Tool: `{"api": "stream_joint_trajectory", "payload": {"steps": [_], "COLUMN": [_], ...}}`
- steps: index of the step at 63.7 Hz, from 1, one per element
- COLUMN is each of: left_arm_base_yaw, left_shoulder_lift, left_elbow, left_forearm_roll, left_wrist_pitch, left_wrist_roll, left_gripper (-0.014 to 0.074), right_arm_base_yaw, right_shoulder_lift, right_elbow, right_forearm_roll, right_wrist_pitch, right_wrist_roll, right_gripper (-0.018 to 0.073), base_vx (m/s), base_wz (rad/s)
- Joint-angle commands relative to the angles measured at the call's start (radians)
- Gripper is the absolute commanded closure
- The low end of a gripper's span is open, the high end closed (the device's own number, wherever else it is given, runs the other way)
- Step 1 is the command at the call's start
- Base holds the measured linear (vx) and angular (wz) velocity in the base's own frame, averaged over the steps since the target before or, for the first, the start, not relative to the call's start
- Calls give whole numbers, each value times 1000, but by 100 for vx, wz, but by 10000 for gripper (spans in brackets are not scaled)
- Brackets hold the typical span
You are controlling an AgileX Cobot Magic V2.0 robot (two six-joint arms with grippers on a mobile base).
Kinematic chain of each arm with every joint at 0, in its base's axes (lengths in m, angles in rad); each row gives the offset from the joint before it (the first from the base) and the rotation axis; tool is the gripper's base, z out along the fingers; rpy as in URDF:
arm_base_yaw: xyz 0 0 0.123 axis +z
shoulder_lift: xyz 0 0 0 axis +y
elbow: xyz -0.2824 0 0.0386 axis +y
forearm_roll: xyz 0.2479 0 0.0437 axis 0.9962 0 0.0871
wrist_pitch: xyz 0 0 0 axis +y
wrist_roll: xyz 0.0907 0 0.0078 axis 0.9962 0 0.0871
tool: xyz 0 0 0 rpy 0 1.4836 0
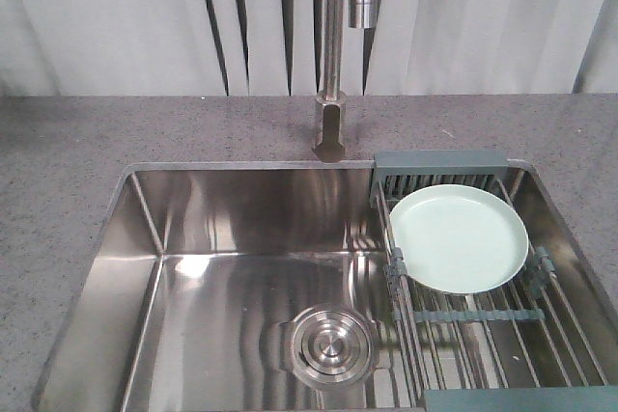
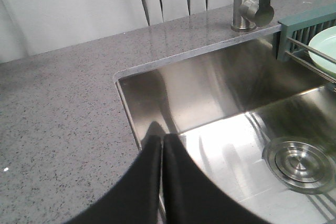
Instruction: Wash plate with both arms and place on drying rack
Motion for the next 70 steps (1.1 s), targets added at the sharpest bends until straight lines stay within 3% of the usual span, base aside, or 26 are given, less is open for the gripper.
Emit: {"api": "stream_joint_trajectory", "payload": {"steps": [1, 61, 70], "left_arm_base_yaw": [-4, -4, -4], "left_shoulder_lift": [9, 9, 9], "left_elbow": [-23, -23, -23], "left_forearm_roll": [4, 4, 4], "left_wrist_pitch": [-80, -80, -80], "left_wrist_roll": [-12, -12, -12], "left_gripper": [601, 601, 601], "right_arm_base_yaw": [-7, -7, -7], "right_shoulder_lift": [9, 9, 9], "right_elbow": [-24, -24, -24], "right_forearm_roll": [-1, -3, -3], "right_wrist_pitch": [-77, -77, -77], "right_wrist_roll": [-9, -11, -11], "right_gripper": [304, 305, 369], "base_vx": [0, 0, 0], "base_wz": [0, 0, 0]}}
